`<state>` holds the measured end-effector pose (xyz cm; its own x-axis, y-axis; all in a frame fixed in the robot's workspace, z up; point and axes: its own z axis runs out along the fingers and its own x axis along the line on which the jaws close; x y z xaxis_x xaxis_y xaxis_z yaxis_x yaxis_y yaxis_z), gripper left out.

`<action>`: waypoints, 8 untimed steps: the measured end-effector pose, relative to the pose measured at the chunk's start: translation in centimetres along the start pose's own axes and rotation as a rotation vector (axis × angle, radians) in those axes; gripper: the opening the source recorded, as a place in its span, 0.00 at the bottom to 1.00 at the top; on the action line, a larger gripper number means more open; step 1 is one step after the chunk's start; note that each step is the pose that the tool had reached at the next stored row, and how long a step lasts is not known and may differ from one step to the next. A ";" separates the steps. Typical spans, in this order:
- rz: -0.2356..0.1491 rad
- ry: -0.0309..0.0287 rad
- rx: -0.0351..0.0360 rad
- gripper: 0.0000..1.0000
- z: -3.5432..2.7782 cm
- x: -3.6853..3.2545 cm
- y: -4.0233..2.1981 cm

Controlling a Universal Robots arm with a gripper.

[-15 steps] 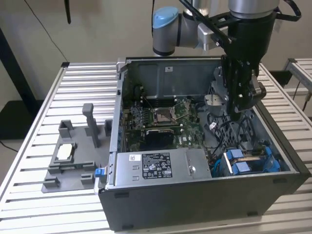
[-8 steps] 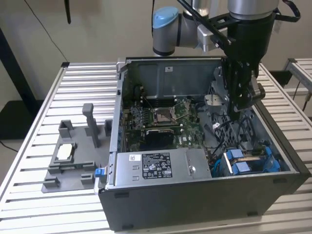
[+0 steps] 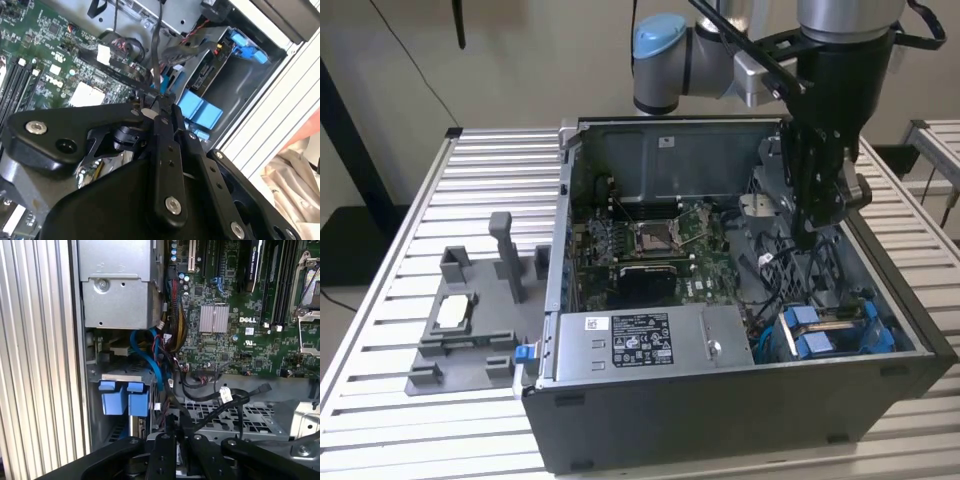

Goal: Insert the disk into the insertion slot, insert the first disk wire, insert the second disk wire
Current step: 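Insert the second disk wire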

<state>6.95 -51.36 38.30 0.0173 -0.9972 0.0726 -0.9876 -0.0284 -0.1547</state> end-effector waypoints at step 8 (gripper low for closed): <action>-0.002 -0.0025 -0.0275 0.16 0.83 1.20 -1.37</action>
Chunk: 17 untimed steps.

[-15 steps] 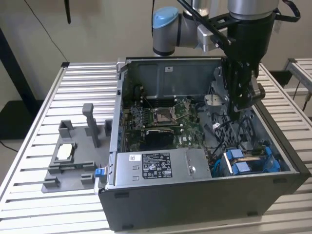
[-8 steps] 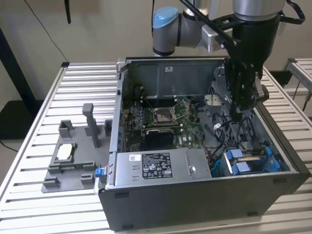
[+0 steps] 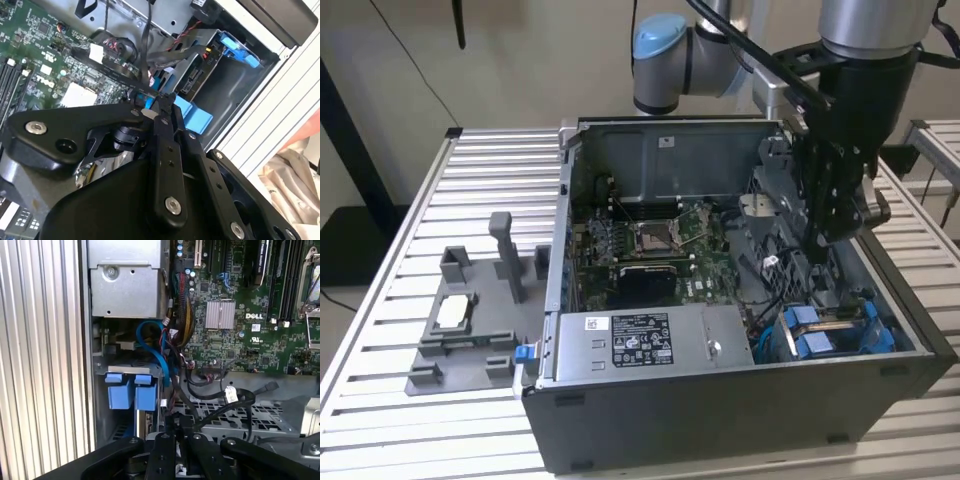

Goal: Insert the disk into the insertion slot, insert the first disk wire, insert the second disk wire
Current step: 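Insert the second disk wire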

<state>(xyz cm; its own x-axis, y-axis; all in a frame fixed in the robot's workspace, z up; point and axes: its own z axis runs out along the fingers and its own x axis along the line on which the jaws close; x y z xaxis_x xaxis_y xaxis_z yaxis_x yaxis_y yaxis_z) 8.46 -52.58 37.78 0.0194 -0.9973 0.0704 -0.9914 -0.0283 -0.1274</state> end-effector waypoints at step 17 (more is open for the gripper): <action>0.010 -0.0991 -0.0241 0.16 1.14 3.01 -1.52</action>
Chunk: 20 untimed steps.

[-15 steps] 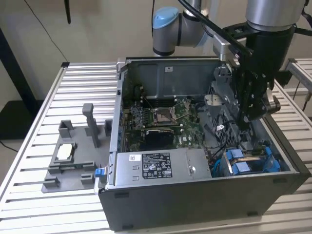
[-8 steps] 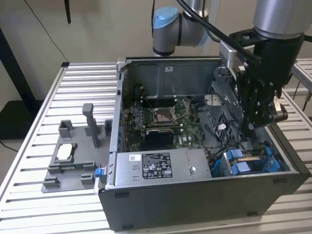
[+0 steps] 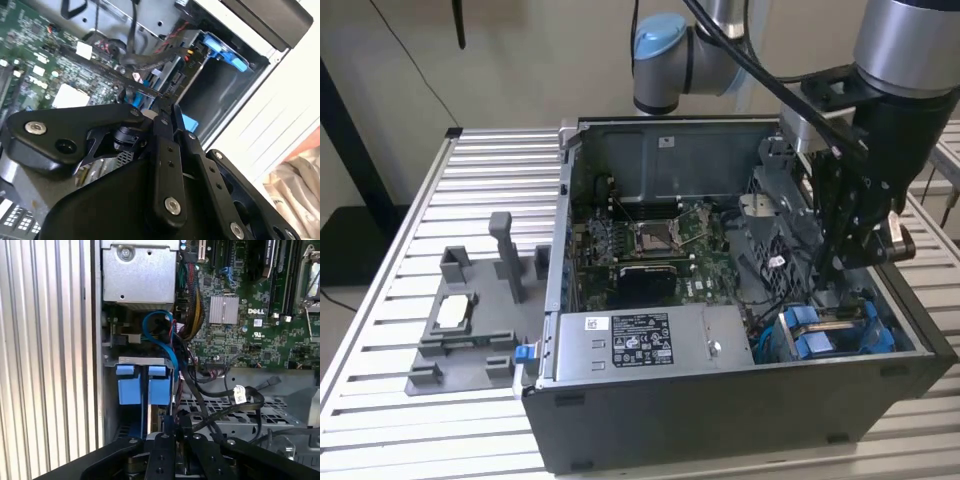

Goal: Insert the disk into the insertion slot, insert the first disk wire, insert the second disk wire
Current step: 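Insert the second disk wire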

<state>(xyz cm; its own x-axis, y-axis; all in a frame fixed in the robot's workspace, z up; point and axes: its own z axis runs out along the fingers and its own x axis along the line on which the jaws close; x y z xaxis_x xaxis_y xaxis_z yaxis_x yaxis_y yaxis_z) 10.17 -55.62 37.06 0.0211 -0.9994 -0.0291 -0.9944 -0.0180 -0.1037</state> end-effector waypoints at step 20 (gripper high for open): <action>0.005 -0.0122 -0.0266 0.16 2.18 1.39 -1.59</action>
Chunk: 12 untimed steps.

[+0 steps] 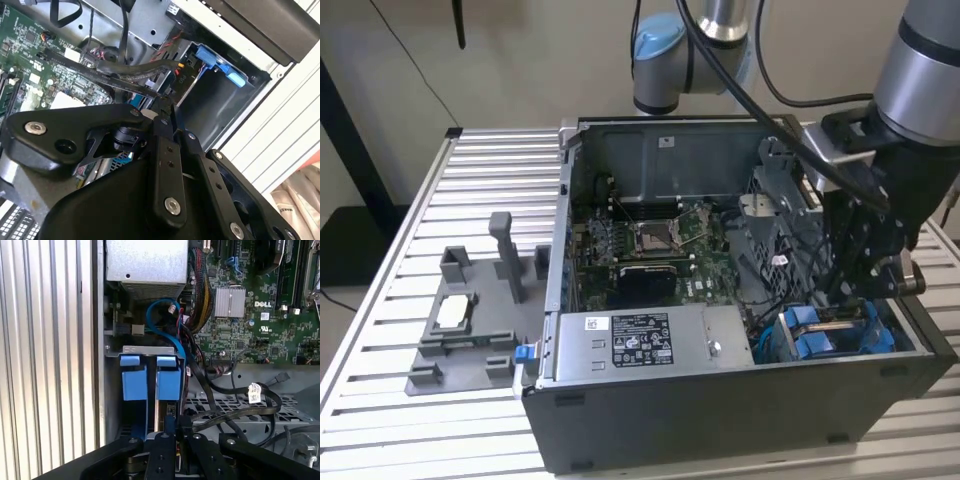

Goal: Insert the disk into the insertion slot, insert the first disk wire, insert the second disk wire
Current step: 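Insert the second disk wire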

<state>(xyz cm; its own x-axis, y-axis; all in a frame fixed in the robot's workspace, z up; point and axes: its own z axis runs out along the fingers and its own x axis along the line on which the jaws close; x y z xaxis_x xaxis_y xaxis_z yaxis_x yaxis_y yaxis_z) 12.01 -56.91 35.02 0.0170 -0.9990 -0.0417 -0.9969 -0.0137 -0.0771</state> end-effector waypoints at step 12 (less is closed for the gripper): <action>0.000 -0.0020 -0.0013 0.16 0.87 0.12 -0.25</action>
<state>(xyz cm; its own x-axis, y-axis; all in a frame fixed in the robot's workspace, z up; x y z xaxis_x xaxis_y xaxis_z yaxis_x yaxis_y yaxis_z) 12.33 -56.99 34.16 0.0166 -0.9989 -0.0437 -0.9970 -0.0133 -0.0758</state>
